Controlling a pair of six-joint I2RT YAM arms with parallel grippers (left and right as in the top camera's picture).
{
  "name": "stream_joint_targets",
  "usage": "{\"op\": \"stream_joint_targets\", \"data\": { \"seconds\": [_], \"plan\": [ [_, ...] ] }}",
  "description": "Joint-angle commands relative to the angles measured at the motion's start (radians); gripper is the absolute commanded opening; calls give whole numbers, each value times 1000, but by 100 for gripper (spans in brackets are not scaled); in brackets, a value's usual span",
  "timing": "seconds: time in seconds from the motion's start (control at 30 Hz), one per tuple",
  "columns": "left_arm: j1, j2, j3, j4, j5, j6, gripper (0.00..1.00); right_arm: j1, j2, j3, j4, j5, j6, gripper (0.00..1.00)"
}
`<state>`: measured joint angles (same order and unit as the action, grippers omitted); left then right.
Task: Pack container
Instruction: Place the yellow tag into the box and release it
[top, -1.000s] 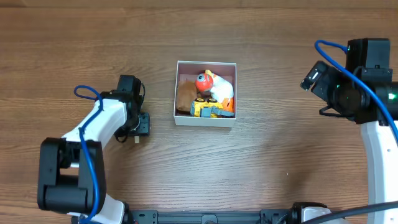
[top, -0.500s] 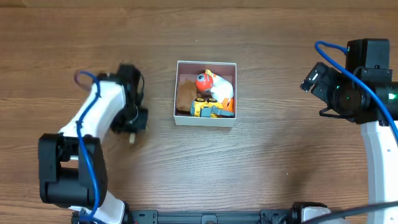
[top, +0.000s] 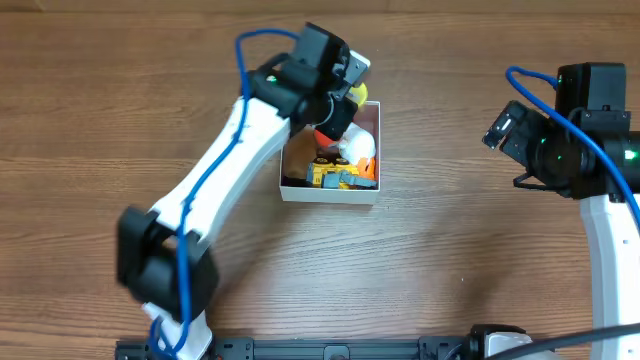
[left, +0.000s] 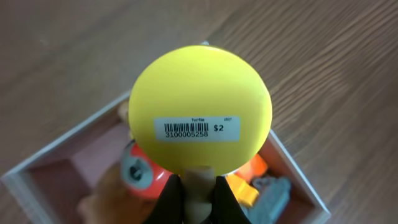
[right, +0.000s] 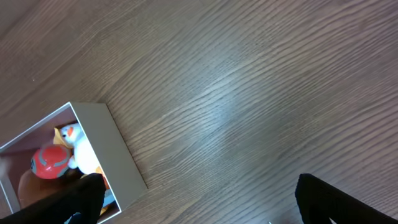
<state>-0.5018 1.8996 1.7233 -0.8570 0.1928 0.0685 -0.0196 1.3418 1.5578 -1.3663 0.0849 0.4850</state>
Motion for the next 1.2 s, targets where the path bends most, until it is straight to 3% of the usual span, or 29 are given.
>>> {"op": "stream_joint_targets", "data": {
  "seconds": [0.0,0.07,0.13,0.27,0.4,0.53,0.57,0.63,0.7,0.8,0.87,0.97,1.17],
  "plan": [
    [-15,116,6,58,43,91,4,-4,-5,14,2,3,-3,100],
    [-15,138,6,106,43,221,4,-4,-5,14,3,3,-3,100],
    [-15,137,7,129,37,239,4,-4,-5,14,3,3,-3,100],
    [-16,138,7,-11,37,14,4,-4,-5,14,-2,3,-3,100],
    [-19,138,7,-137,44,-47,9,-4,-5,14,-2,3,-3,100],
    [-29,138,8,-106,41,-47,39,-4,-5,14,-2,3,-3,100],
    [-29,135,9,-87,44,-47,59,-4,-5,14,-5,3,-4,100],
    [-27,128,124,-166,45,-47,86,-4,-5,14,5,-1,-39,100],
    [-21,118,269,-278,42,-47,100,-4,-7,18,23,-38,-110,100],
    [-7,80,509,-475,-26,-47,100,-4,-20,51,38,-208,-206,100],
    [0,14,666,-671,-209,-51,100,-4,-65,97,45,-354,-312,100],
    [-1,-141,714,-833,-406,-148,100,-4,-184,142,59,-373,-365,100],
    [-1,-476,700,-832,-474,-234,100,-4,-486,142,89,-336,-389,100]
  ]
}}
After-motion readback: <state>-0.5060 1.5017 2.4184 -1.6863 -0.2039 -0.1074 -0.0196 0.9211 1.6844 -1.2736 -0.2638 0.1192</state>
